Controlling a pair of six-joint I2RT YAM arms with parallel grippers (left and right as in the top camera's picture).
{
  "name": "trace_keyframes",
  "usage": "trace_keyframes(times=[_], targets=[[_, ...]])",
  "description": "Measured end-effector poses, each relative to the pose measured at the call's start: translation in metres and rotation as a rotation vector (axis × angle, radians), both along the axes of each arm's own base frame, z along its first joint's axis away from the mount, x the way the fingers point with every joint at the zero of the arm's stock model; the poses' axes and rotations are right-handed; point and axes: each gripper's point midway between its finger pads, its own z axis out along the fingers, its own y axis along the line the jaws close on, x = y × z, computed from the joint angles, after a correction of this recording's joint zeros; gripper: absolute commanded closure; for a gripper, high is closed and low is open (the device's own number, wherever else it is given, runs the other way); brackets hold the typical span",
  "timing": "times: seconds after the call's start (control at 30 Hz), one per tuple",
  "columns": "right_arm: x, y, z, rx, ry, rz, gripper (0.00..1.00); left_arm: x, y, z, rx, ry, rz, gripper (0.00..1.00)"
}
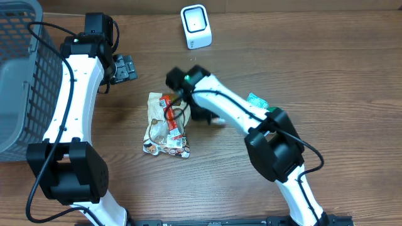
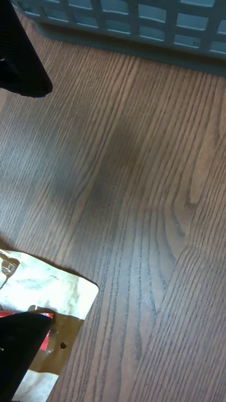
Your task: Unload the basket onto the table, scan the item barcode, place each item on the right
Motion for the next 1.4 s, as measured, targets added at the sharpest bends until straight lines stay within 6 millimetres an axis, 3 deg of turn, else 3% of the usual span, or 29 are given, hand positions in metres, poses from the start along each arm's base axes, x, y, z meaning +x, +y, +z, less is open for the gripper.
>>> trace_keyframes(times=[0.23, 0.37, 0.53, 0.9, 1.4], targets=[[0.021, 0.015, 0.055, 0.324, 0.0, -0.048, 0.96, 0.0, 0.0, 0.0, 0.0, 0.0, 0.0, 0.0], [0.034, 0.021, 0.062, 0.537, 0.059, -0.04, 0.96, 0.0, 0.0, 0.0, 0.0, 0.0, 0.0, 0.01], [0.042, 0.029, 0.046, 0.728, 0.123, -0.026, 0.96, 0.0, 0.0, 0.0, 0.0, 0.0, 0.0, 0.0], [0.018, 0.053, -0.01, 0.945, 0.221, 0.028, 0.96, 0.0, 0.0, 0.0, 0.0, 0.0, 0.0, 0.01], [0.008, 0.057, -0.02, 0.998, 0.255, 0.034, 0.96, 0.0, 0.0, 0.0, 0.0, 0.0, 0.0, 0.0]])
